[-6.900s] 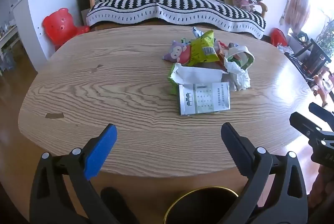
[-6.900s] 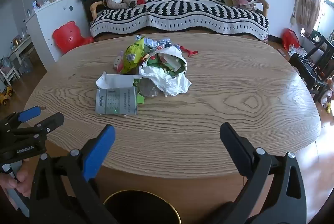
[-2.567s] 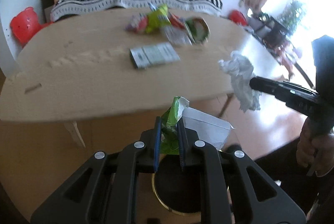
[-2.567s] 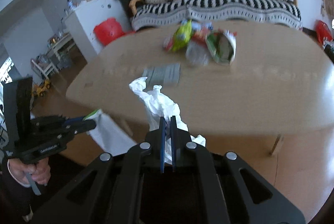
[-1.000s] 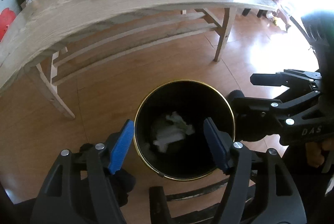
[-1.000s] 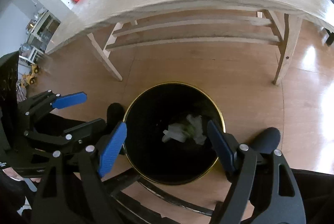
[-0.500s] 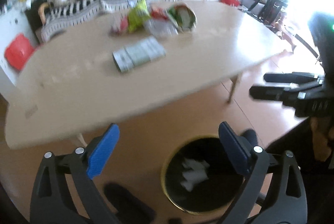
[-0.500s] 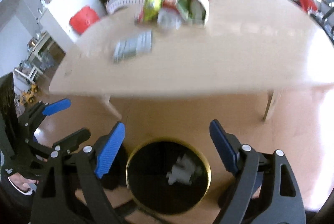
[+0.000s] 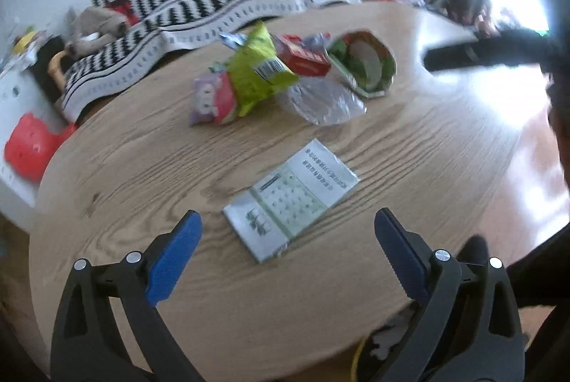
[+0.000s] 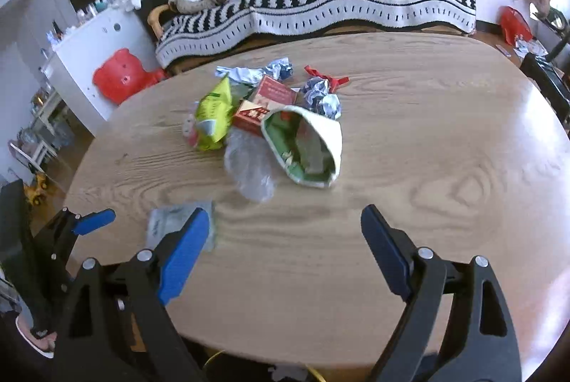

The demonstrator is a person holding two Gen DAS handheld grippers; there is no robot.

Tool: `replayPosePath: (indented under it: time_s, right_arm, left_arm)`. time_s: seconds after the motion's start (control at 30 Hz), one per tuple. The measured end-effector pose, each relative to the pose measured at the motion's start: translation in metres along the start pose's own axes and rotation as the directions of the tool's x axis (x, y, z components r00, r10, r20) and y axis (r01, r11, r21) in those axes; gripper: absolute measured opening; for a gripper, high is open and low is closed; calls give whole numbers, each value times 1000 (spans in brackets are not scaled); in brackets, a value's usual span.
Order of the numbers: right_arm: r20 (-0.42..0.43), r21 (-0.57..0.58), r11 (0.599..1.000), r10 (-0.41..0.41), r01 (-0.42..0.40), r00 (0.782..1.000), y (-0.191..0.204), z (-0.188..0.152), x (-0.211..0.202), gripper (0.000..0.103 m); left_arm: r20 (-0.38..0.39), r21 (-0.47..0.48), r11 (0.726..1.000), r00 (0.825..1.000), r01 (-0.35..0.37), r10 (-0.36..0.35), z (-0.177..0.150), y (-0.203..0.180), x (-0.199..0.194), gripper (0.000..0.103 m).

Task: Collect trash
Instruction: 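Grasp the printed paper card with the left tool while the right tool grasps the green-white bag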

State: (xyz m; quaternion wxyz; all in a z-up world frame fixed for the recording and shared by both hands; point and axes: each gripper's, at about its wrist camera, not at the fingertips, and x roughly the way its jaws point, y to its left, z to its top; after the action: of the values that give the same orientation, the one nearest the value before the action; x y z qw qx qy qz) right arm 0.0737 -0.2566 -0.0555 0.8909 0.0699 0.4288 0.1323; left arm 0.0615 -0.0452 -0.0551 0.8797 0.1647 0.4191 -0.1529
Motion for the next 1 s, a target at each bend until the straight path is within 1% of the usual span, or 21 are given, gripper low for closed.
replayPosePath:
  time_s: [0.07, 0.13, 0.27, 0.33, 0.4, 0.5, 0.6, 0.67, 0.7, 0.73, 0.77, 0.8, 0.87, 0.93, 1.0]
  right_arm:
    - [-2, -25, 999, -29, 29, 1000, 0, 12, 17, 84]
    - [8, -43, 998, -51, 52, 999, -2, 18, 29, 84]
    - [1, -25, 998, -61, 61, 998, -14, 30, 53, 84]
    - [-8, -14, 998, -62, 62, 998, -20, 34, 62, 84]
    - [-22, -2, 999, -54, 54, 998, -26, 38, 74, 84]
    - [-35, 12, 1000, -25, 25, 999, -30, 43, 88, 84]
    - [-47, 22, 1000, 7, -6, 999, -33, 46, 96, 82]
    - [-57, 36, 999, 20, -18, 998, -35, 47, 101, 75]
    - [-63, 43, 999, 28, -25, 998, -36, 46, 103, 65]
    - [-71, 53, 998, 39, -35, 997, -37, 46, 105, 52]
    - [-78, 60, 997, 51, -46, 996, -38, 44, 105, 45]
    - [-76, 61, 997, 46, -41, 996, -38, 44, 104, 40]
    - [-56, 50, 998, 34, -31, 998, -36, 43, 98, 38]
    - [-37, 47, 998, 39, -38, 999, -35, 42, 88, 37]
    - [-19, 45, 998, 37, -36, 999, -34, 42, 79, 37]
  left_arm:
    - [-23, 45, 999, 1000, 15, -14, 1, -3, 16, 95]
    - [-37, 66, 998, 999, 23, -21, 3, -4, 28, 95]
    - [-57, 73, 997, 998, 29, -25, 8, -3, 47, 95]
    - [-58, 73, 996, 997, 47, -43, 10, -1, 55, 95]
    - [-43, 56, 997, 998, 56, -54, 13, 3, 60, 95]
    - [-50, -1, 998, 997, 63, -63, 18, 10, 67, 95]
    - [-45, -2, 998, 997, 65, -65, 20, 9, 68, 95]
    - [-38, 13, 998, 997, 62, -61, 21, 6, 68, 95]
    - [-40, 7, 998, 997, 67, -67, 22, 6, 69, 94]
    - [-43, -3, 997, 996, 82, -82, 23, 8, 70, 89]
    - [-46, -17, 993, 992, 115, -116, 23, 9, 69, 78]
    - [-49, -25, 991, 990, 132, -133, 23, 9, 68, 77]
    - [-58, -8, 993, 991, 116, -116, 23, 6, 65, 69]
    - [-65, -6, 995, 993, 100, -100, 23, 5, 62, 66]
    - [-78, -47, 995, 992, 93, -96, 23, 11, 60, 64]
